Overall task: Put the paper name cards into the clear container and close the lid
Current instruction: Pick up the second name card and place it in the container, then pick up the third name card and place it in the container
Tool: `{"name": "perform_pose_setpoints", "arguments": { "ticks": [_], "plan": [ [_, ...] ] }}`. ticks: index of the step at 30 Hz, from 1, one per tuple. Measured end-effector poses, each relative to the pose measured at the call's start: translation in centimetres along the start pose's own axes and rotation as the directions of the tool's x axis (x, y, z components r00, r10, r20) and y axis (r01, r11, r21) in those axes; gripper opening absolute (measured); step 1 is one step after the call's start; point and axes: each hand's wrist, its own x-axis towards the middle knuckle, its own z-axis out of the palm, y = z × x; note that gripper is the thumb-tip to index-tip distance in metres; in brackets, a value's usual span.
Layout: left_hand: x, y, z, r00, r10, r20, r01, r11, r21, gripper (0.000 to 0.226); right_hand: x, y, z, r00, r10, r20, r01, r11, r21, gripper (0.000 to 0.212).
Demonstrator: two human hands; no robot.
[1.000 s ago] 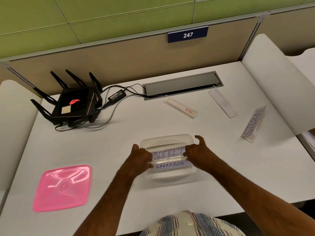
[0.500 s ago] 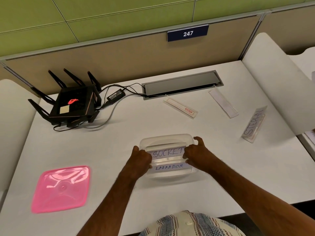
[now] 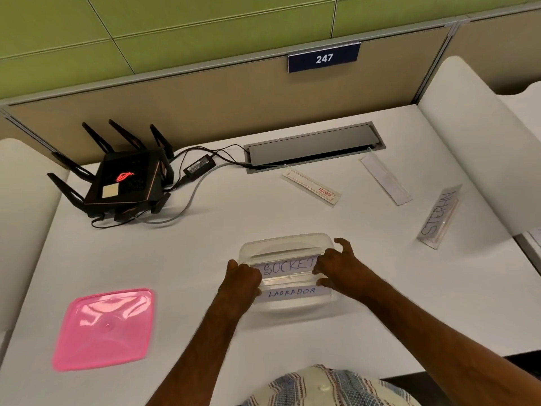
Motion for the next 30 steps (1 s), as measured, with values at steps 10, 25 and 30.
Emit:
{"name": "perform_pose_setpoints", "arguments": {
  "ticks": [10, 25, 30],
  "plan": [
    [-0.3, 0.1, -2.6, 0.935, 0.065, -0.348, -0.114, 0.986, -0.124, 0.010, 0.1, -0.1, -1.3, 0.880, 0.256, -0.399, -0.077, 0.908, 0.412, 0.021],
    [10.3, 0.1, -8.5, 0.913, 0.001, -0.407, -0.169, 0.911, -0.375, 0.044, 4.0, 6.6, -1.1, 0.684, 0.719, -0.126, -0.206, 0.355, 0.912, 0.038],
    [14.8, 0.5, -9.6, 0.974, -0.096, -0.204, -0.048, 0.796, -0.603, 0.066, 6.0, 8.9, -0.1, 0.656, 0.754, 0.012, -0.293, 0.240, 0.925, 0.049]
  ]
}}
